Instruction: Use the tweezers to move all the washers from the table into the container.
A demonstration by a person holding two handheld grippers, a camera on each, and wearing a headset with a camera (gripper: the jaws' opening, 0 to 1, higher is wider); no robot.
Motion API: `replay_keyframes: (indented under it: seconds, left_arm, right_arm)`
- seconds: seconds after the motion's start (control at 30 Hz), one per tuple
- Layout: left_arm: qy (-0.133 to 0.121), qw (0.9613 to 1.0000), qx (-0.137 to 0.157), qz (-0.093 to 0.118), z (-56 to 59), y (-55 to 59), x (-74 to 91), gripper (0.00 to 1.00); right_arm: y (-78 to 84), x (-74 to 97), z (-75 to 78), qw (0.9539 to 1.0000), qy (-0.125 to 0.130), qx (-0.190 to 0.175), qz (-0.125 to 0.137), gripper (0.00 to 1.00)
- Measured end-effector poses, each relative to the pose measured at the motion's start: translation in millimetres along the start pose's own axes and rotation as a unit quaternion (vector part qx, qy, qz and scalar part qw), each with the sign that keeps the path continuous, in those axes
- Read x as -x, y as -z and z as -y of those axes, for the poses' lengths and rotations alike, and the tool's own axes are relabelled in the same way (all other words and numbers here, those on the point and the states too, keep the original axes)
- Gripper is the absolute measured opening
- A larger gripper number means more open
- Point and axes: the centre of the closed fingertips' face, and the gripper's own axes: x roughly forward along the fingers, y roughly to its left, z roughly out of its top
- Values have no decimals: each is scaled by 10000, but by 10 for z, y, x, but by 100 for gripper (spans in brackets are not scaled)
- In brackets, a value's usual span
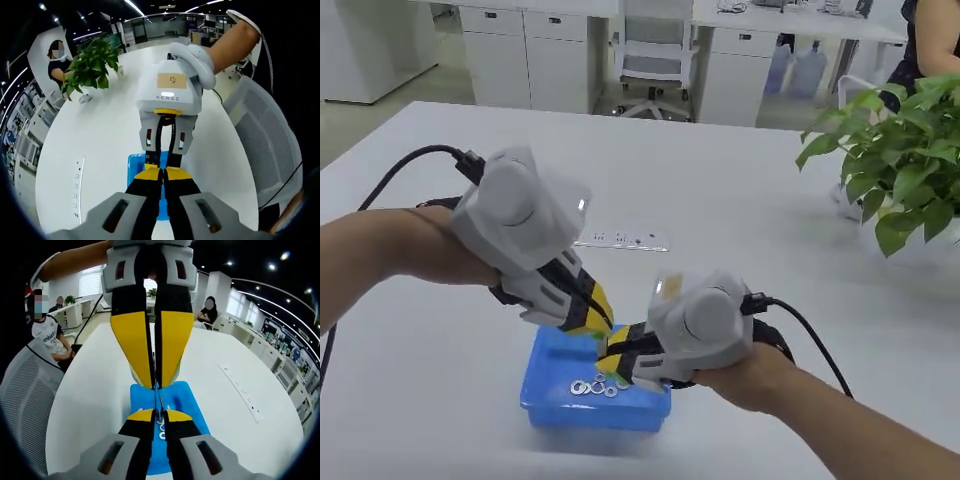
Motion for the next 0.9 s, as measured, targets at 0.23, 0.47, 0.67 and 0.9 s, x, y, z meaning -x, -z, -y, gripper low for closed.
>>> replay_keyframes:
  seconds: [0.23,0.47,0.67,0.9]
  left_arm:
    - [86,9999,-93,64,107,-120,109,5]
    - [138,9996,-187,173,266,-174,156,5]
    - [186,9995,-125,211,426,-140,146,5]
    - [211,9995,-20,232,606,-43,107,5]
  right_arm:
    - [-146,90,-97,9995,38,-161,255,8]
    - [-208,158,-269,9992,59,-165,359,7]
    - [-167,158,-433,9995,-15,-107,288,6]
    - [-69,140,-632,9998,-133,-60,147,6]
